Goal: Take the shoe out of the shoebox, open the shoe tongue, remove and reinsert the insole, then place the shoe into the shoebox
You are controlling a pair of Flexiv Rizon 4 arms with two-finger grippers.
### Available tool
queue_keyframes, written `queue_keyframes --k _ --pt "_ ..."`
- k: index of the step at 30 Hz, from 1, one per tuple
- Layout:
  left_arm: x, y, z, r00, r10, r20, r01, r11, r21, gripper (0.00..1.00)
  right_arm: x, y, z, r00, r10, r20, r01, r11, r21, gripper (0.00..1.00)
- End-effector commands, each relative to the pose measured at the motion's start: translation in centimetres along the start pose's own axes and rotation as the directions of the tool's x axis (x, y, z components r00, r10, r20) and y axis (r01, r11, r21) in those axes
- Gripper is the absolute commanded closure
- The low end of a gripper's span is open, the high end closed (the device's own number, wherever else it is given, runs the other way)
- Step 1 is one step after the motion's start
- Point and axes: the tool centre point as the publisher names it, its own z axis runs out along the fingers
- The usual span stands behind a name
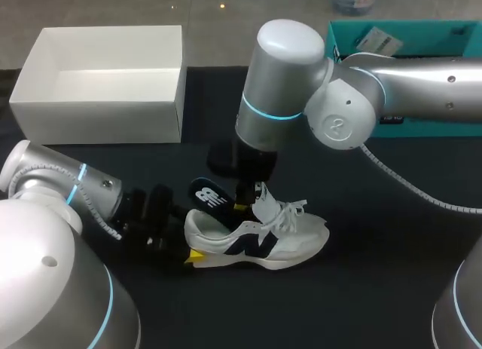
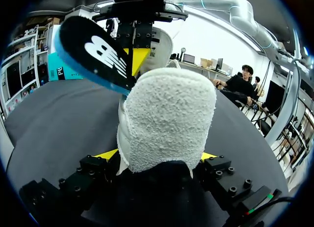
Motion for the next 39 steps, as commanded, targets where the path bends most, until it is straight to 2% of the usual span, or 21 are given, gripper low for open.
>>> queue_keyframes --k 1,7,13,15,16,22,23,24,25,26,27,39 --pt "-0.1 0.3 0.3 1.000 0.000 0.000 0.000 1.000 -0.001 1.00 -0.6 1.2 -0.2 1.000 -0.028 0.002 0.028 1.000 -0.007 1.00" --pt "-0.1 0.3 0.3 1.000 0.000 0.000 0.000 1.000 -0.001 1.00 -1.0 1.8 0.1 0.999 -0.049 0.007 0.049 0.998 -0.033 1.00" --pt "-0.1 0.3 0.3 1.000 0.000 0.000 0.000 1.000 -0.001 1.00 -0.3 1.2 0.5 0.998 -0.003 0.058 0.015 0.979 -0.205 1.00" --pt "-0.1 0.3 0.3 1.000 0.000 0.000 0.000 1.000 -0.001 1.00 -0.3 1.2 0.5 0.998 0.011 0.054 0.000 0.979 -0.206 0.92" --pt "-0.1 0.3 0.3 1.000 0.000 0.000 0.000 1.000 -0.001 1.00 -0.3 1.2 0.5 0.999 0.010 0.054 0.001 0.979 -0.206 0.81" --pt "-0.1 0.3 0.3 1.000 0.000 0.000 0.000 1.000 -0.001 1.00 -0.4 1.5 0.5 0.999 -0.003 0.042 0.012 0.979 -0.205 0.69" --pt "-0.1 0.3 0.3 1.000 0.000 0.000 0.000 1.000 -0.001 1.00 -0.4 1.5 0.4 0.999 -0.006 0.042 0.014 0.979 -0.204 0.71" --pt "-0.1 0.3 0.3 1.000 0.000 0.000 0.000 1.000 -0.001 1.00 -0.4 1.6 0.4 0.999 -0.006 0.042 0.014 0.979 -0.202 0.76" --pt "-0.1 0.3 0.3 1.000 0.000 0.000 0.000 1.000 -0.001 1.00 -0.5 1.6 0.4 0.999 -0.006 0.042 0.014 0.980 -0.200 0.84" --pt "-0.1 0.3 0.3 1.000 0.000 0.000 0.000 1.000 -0.001 1.00 -0.5 1.5 0.3 0.999 -0.005 0.042 0.013 0.980 -0.199 0.97" --pt "-0.1 0.3 0.3 1.000 0.000 0.000 0.000 1.000 -0.001 1.00 -0.6 1.5 0.3 0.999 -0.004 0.043 0.013 0.980 -0.199 1.00" --pt "-0.1 0.3 0.3 1.000 0.000 0.000 0.000 1.000 -0.001 1.00 -1.3 2.2 0.2 0.998 -0.032 0.055 0.044 0.973 -0.228 1.00"
